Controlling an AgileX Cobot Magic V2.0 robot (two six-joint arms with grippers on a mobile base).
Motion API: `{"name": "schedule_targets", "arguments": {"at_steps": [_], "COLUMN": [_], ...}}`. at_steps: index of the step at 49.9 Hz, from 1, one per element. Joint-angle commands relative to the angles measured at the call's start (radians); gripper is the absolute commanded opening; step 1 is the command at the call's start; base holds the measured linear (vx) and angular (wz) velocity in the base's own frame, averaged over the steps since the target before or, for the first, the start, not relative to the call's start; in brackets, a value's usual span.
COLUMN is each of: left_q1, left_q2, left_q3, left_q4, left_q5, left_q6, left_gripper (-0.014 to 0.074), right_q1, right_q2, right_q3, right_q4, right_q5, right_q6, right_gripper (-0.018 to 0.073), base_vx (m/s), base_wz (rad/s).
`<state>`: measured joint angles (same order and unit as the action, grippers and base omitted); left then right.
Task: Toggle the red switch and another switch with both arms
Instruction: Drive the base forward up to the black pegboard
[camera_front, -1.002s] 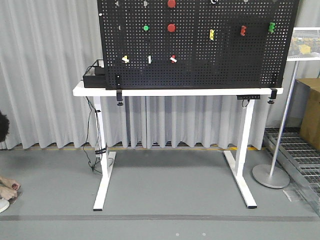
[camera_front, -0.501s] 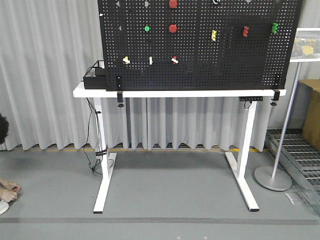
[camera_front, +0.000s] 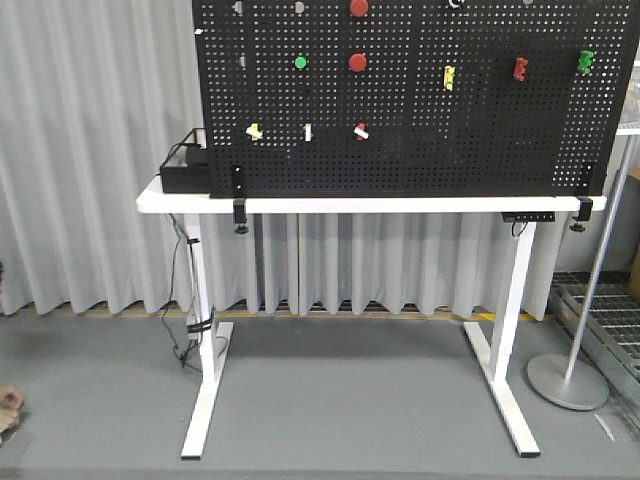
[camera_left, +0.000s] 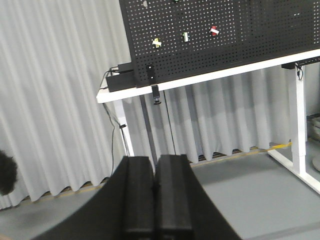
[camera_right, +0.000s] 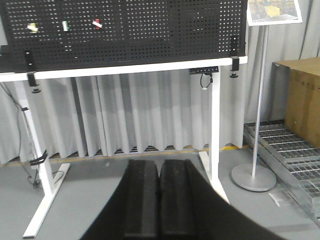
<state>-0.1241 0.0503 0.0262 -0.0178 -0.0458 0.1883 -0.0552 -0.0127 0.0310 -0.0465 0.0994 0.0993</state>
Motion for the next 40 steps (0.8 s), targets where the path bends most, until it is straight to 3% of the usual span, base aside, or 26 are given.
{"name": "schedule_targets", "arguments": {"at_steps": [1, 40], "left_q1": [-0.001, -0.001], "left_q2": [0.01, 0.011], "left_q3": [0.02, 0.02], "left_q4": [-0.004, -0.004], "left_q5": [-0.077, -0.079], "left_q6": [-0.009, -0.009], "left_gripper": [-0.0006, -0.0006], "right_q1": [-0.006, -0.006], "right_q2": [-0.011, -0.009], "right_q3": [0.005, 0.005], "right_q4": [-0.008, -0.008], "right_q5": [-0.081, -0.081], "right_q6": [-0.003, -0.003], "right_gripper": [-0.0006, -0.0006], "base_vx": [0.36, 0.43], "base_wz": [-0.08, 0.01]}}
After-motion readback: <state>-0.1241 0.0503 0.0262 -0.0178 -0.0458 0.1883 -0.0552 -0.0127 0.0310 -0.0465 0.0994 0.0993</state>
